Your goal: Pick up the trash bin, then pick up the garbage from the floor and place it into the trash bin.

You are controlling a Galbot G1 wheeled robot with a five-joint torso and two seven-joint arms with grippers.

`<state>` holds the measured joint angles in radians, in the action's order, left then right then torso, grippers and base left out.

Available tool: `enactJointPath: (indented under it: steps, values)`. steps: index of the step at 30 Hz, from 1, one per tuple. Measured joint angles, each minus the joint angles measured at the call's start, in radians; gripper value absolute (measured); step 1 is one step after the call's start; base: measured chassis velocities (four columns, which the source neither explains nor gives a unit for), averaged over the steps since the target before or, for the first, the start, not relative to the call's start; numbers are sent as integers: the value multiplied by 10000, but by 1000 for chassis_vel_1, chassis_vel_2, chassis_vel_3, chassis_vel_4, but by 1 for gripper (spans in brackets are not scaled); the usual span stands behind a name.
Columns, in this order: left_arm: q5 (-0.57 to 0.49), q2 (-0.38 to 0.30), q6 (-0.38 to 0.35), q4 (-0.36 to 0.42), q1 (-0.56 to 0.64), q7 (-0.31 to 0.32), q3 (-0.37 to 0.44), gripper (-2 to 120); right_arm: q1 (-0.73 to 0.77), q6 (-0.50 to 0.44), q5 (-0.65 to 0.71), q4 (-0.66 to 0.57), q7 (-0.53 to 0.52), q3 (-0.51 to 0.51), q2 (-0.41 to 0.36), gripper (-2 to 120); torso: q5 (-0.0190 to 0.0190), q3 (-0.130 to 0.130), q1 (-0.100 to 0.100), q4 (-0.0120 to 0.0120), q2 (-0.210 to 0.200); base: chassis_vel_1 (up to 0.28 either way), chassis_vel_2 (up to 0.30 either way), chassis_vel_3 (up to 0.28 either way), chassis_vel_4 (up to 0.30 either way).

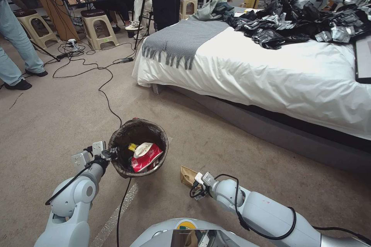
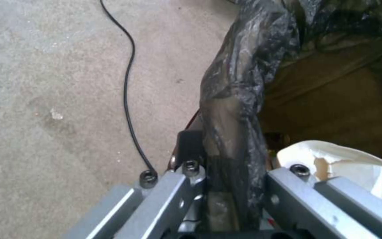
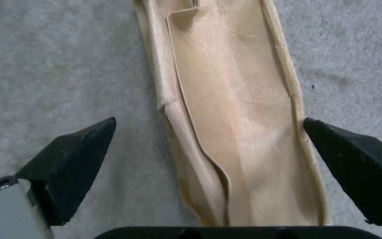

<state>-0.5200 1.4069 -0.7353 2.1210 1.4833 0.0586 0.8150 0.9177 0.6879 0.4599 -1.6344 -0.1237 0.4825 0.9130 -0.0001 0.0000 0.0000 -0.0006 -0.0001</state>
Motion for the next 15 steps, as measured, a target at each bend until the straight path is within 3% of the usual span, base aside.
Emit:
enactJointPath:
  steps: [5,8,15]
  values:
    - [-1,-23,0,0,0,-6,10,0,-22,-185,-40,269,89,-17,100,87,0,0,0,0,0,0,0,0,0]
    - [-5,-22,0,16,21,-20,27,0,-158,-363,-42,643,159,-91,236,71,1,0,0,0,0,0,0,0,0]
    - [-7,-14,0,24,-23,-17,13,0,-164,-336,-46,452,157,-161,112,50,1,0,0,1,1,0,0,0,0]
